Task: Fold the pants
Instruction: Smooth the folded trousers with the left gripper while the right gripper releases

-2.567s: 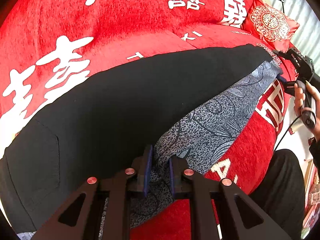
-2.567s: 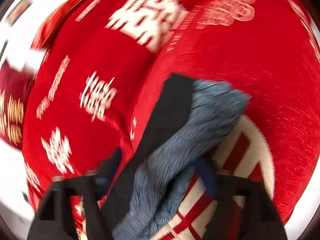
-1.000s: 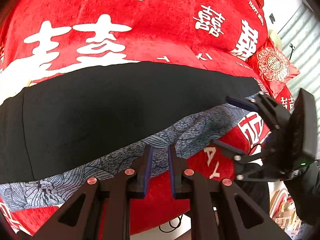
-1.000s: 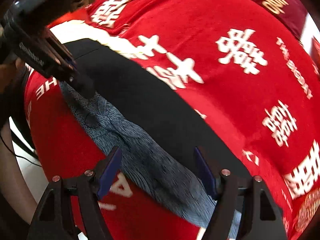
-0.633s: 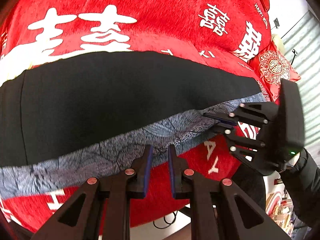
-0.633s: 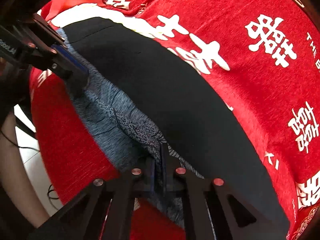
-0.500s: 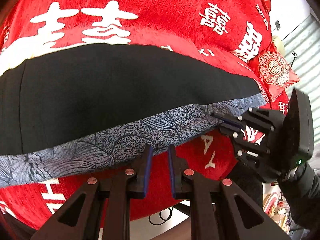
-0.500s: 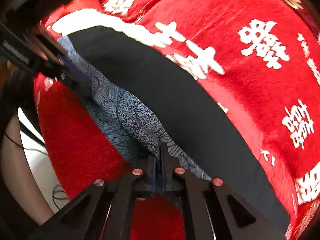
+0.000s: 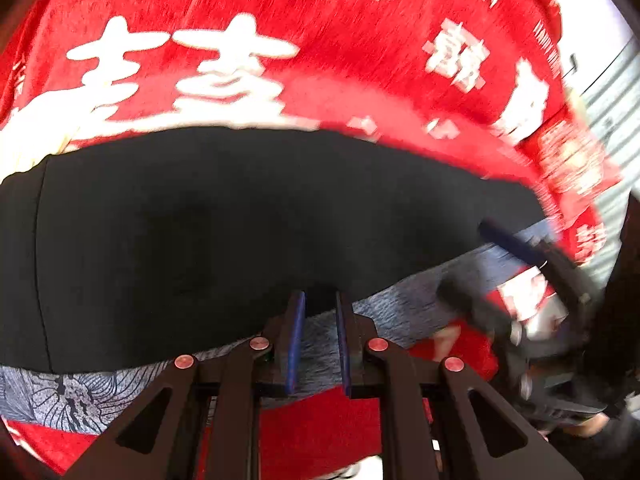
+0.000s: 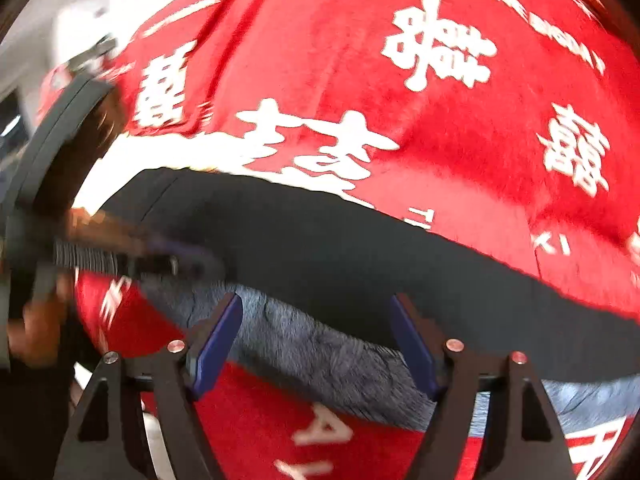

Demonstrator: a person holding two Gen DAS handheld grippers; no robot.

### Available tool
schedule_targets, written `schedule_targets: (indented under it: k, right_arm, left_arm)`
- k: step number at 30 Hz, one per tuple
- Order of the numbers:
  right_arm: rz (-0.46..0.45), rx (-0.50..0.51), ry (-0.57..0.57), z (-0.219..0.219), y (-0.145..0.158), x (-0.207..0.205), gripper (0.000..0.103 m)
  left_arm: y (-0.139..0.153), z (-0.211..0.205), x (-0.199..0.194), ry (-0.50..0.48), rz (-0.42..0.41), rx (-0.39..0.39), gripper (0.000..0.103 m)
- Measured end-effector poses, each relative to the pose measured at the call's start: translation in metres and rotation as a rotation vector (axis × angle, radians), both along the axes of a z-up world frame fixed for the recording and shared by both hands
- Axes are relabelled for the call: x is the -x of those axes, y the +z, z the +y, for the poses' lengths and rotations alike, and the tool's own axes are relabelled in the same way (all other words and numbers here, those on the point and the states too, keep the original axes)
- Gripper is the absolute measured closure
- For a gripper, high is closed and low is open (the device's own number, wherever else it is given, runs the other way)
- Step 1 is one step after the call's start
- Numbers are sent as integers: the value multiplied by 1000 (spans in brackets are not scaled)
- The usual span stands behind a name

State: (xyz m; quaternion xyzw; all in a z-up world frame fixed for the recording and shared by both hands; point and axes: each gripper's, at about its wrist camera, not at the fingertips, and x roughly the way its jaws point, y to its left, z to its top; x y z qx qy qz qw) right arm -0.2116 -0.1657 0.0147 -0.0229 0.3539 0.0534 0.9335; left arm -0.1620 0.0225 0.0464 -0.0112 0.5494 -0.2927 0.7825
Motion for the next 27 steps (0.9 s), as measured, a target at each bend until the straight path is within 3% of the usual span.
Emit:
schedule_targets:
  k: [3, 6, 8, 10, 12, 15, 17, 19, 22, 24, 25, 27]
  right_arm:
    - [140, -53, -73, 0, -33, -16, 24]
    - [131, 109, -40, 17, -49, -1, 25]
    - [151, 138, -25, 21, -47, 2, 25]
    - [160, 66, -34, 13, -33, 1, 24]
    - [93, 13, -61, 9, -18, -4, 24]
    - [34, 31, -94, 12, 2, -36, 24]
    - [32, 14, -104, 15, 5, -57, 24]
    - [104, -41, -143, 11, -4, -84, 24]
    - [262, -62, -122, 13, -42, -87, 25]
    - [215, 56, -30, 28, -44, -67, 24]
    - [228, 47, -15, 27, -42, -66, 24]
    - [234, -70, 5, 12, -29, -67, 24]
  left_arm:
    - [-9, 16, 10, 11, -17, 22, 88]
    - [-17, 31, 17, 5, 27, 46, 88]
    - [-13, 35, 25, 8, 9, 19, 88]
    - [7, 39, 29, 18, -73, 12, 88]
    - [24, 43, 22, 42, -126, 28, 88]
    - [28, 47, -8, 119, -133, 8, 88]
    - [14, 53, -29, 171, -106, -24, 88]
    - [-7, 60, -37, 195, -52, -63, 88]
    - [-14, 74, -19, 185, -87, -19, 88]
    - [-16, 79, -7, 179, -103, -8, 88]
    - [-16, 80, -3, 172, -115, -10, 88]
    - [-14, 78, -5, 167, -117, -22, 88]
